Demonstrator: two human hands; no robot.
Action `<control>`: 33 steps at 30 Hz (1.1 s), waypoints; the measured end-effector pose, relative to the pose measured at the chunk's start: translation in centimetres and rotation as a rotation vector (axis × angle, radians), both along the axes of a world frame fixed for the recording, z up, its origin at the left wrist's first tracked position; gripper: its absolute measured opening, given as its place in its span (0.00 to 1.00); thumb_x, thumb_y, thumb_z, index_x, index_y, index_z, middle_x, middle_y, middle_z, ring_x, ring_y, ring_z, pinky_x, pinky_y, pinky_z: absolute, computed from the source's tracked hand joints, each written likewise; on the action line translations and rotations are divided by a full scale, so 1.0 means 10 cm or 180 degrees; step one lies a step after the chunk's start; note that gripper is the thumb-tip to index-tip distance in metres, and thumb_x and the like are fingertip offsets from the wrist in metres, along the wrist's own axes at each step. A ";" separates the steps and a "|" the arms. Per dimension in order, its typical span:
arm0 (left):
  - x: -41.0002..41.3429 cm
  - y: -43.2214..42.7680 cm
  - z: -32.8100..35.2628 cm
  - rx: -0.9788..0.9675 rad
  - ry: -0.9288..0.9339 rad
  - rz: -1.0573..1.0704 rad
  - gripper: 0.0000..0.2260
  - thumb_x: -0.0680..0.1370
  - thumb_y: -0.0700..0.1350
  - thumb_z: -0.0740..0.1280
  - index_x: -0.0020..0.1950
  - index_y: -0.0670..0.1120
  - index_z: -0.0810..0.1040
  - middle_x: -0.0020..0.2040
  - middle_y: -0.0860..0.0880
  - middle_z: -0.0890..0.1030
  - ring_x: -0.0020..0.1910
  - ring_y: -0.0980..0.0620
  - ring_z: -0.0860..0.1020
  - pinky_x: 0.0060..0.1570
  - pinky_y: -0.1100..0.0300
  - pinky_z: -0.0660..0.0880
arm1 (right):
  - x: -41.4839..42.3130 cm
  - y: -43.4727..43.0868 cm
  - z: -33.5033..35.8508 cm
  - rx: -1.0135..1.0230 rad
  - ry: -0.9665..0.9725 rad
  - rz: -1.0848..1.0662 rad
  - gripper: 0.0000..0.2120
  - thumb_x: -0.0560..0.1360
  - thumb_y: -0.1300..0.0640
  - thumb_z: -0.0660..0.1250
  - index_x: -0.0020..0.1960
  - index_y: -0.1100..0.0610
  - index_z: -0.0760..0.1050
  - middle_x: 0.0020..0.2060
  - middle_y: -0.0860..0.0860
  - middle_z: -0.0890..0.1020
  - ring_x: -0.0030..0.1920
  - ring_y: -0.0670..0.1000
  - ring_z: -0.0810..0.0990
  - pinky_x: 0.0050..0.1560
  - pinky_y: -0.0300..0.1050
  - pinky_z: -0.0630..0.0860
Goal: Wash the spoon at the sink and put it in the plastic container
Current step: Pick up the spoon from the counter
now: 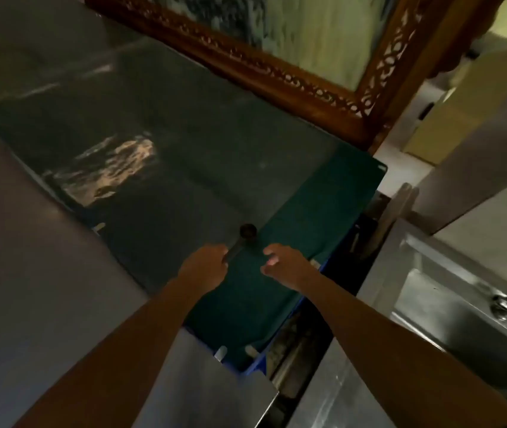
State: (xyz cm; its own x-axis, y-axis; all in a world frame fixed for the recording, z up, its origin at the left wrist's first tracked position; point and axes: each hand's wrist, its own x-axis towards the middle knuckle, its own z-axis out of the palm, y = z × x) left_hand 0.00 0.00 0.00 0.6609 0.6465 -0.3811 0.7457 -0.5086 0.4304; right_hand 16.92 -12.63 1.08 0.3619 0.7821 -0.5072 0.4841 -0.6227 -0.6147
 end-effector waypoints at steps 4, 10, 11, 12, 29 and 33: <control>0.12 0.15 -0.27 0.0015 -0.0023 0.0183 0.23 0.79 0.49 0.64 0.73 0.47 0.66 0.69 0.43 0.72 0.66 0.43 0.74 0.63 0.48 0.72 | 0.19 0.40 -0.24 0.0079 -0.0252 -0.0103 0.30 0.75 0.51 0.70 0.73 0.54 0.63 0.60 0.58 0.79 0.57 0.57 0.78 0.52 0.47 0.74; 0.31 0.31 -0.53 -0.0127 -0.0225 0.0451 0.20 0.78 0.50 0.66 0.69 0.46 0.71 0.64 0.44 0.72 0.57 0.44 0.77 0.55 0.50 0.74 | 0.29 0.80 -0.56 0.0330 -0.0285 -0.0149 0.38 0.72 0.52 0.73 0.76 0.54 0.57 0.58 0.60 0.79 0.57 0.59 0.79 0.53 0.50 0.74; 0.34 0.33 -0.55 -0.0160 -0.0278 0.0500 0.18 0.78 0.49 0.66 0.67 0.46 0.72 0.63 0.44 0.73 0.56 0.44 0.77 0.55 0.50 0.75 | 0.30 0.85 -0.60 0.0367 -0.0288 -0.0133 0.38 0.72 0.52 0.73 0.76 0.54 0.57 0.58 0.61 0.80 0.57 0.59 0.79 0.54 0.51 0.75; 0.36 0.34 -0.57 -0.0157 -0.0344 0.0537 0.17 0.78 0.49 0.67 0.65 0.46 0.74 0.61 0.44 0.74 0.55 0.45 0.77 0.55 0.50 0.76 | 0.30 0.90 -0.63 0.0395 -0.0312 -0.0113 0.38 0.72 0.52 0.74 0.75 0.53 0.58 0.59 0.61 0.80 0.58 0.60 0.79 0.55 0.52 0.76; 0.78 0.17 -0.09 -0.0972 -0.0836 0.0627 0.09 0.78 0.47 0.65 0.54 0.45 0.80 0.48 0.45 0.82 0.43 0.46 0.80 0.43 0.55 0.76 | 0.51 0.46 -0.28 0.0769 -0.0395 -0.0575 0.23 0.70 0.54 0.74 0.62 0.52 0.72 0.51 0.56 0.83 0.50 0.56 0.81 0.47 0.46 0.77; 1.09 -0.13 0.24 -0.1358 -0.1123 0.0651 0.06 0.77 0.44 0.64 0.45 0.43 0.79 0.37 0.44 0.79 0.30 0.49 0.76 0.30 0.59 0.71 | 0.66 0.02 0.05 0.0801 -0.0542 -0.0827 0.23 0.69 0.53 0.74 0.61 0.51 0.72 0.50 0.55 0.84 0.50 0.56 0.82 0.47 0.47 0.78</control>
State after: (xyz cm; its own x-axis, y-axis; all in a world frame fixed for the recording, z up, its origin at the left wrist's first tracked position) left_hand 10.94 -1.35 2.39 0.6731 0.6119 -0.4153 0.5850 -0.0969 0.8052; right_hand 23.47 -12.45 1.57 0.6265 0.7456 -0.2272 0.4384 -0.5781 -0.6882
